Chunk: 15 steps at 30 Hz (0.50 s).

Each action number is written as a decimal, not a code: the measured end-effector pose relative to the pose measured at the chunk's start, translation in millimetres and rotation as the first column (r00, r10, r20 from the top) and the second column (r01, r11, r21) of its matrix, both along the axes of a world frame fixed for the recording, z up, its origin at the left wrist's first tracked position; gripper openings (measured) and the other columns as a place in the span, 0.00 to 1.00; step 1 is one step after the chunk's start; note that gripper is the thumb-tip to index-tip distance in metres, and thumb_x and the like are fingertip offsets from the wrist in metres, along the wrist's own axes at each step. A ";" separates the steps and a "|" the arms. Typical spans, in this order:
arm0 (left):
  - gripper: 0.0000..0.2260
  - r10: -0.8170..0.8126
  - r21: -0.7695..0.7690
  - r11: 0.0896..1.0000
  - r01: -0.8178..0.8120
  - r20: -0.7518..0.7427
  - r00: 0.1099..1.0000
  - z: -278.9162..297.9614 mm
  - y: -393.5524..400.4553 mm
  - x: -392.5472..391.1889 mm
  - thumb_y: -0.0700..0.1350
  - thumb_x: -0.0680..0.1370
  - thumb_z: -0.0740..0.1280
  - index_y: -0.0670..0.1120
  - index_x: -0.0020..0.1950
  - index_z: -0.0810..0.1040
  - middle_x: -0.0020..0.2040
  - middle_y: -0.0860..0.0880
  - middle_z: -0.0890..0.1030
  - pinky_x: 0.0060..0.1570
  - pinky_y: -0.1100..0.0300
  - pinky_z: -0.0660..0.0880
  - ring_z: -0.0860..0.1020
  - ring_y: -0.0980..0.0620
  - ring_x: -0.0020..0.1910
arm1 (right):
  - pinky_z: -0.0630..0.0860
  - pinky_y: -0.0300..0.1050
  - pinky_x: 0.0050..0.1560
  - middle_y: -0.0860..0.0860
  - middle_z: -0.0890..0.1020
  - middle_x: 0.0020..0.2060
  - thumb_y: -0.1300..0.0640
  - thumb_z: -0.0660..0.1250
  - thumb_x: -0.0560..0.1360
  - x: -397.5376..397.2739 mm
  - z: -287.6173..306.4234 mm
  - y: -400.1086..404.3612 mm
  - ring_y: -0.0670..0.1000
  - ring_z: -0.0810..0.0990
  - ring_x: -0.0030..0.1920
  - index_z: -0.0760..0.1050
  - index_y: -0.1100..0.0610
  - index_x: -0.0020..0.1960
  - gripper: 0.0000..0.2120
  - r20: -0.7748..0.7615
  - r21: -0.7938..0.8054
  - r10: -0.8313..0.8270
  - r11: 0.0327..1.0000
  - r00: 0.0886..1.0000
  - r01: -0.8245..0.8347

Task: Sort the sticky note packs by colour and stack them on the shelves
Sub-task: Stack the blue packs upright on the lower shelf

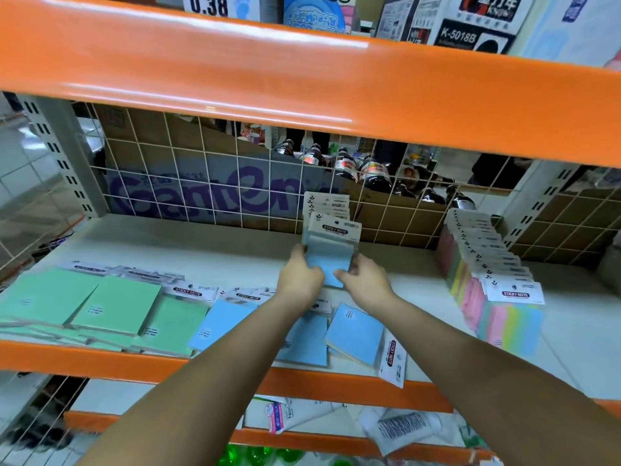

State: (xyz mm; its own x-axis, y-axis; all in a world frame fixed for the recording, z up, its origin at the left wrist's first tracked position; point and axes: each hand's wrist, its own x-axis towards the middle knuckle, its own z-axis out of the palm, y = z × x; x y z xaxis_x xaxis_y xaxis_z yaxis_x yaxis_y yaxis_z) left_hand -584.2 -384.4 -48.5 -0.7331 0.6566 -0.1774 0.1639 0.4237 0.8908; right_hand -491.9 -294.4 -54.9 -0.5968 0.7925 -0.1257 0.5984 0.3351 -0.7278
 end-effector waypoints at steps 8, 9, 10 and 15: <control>0.18 -0.158 -0.364 0.931 0.034 -0.316 0.935 -13.0 6.4 -11.2 0.41 0.76 0.57 0.51 0.66 0.65 0.58 0.45 0.78 0.60 0.48 0.63 0.72 0.42 0.61 | 0.68 0.41 0.42 0.55 0.82 0.50 0.54 0.64 0.79 -14.2 -25.1 12.0 0.56 0.79 0.49 0.74 0.57 0.61 0.13 0.044 0.088 -0.061 0.994 0.997 0.057; 0.18 -0.174 -0.378 0.925 0.033 -0.345 0.922 -14.8 6.9 -13.5 0.41 0.76 0.57 0.50 0.65 0.65 0.58 0.44 0.78 0.59 0.48 0.63 0.72 0.41 0.60 | 0.68 0.41 0.42 0.56 0.82 0.51 0.53 0.64 0.79 -15.8 -25.8 13.3 0.56 0.80 0.50 0.74 0.57 0.61 0.13 0.056 0.094 -0.057 0.994 0.997 0.051; 0.18 -0.184 -0.388 0.921 0.032 -0.363 0.913 -16.2 7.8 -16.0 0.40 0.75 0.58 0.49 0.65 0.65 0.57 0.44 0.78 0.58 0.49 0.64 0.73 0.41 0.60 | 0.69 0.41 0.43 0.56 0.81 0.52 0.53 0.64 0.79 -17.4 -26.0 14.9 0.56 0.79 0.51 0.73 0.58 0.61 0.13 0.070 0.097 -0.052 0.994 0.996 0.045; 0.16 -0.191 -0.432 0.902 0.010 -0.378 0.906 -24.3 17.4 -24.2 0.42 0.76 0.59 0.47 0.64 0.66 0.60 0.43 0.73 0.55 0.49 0.67 0.69 0.42 0.63 | 0.76 0.45 0.50 0.56 0.80 0.56 0.54 0.67 0.77 -24.2 -26.2 22.6 0.57 0.80 0.53 0.73 0.58 0.64 0.17 0.132 0.081 -0.020 0.997 0.991 0.010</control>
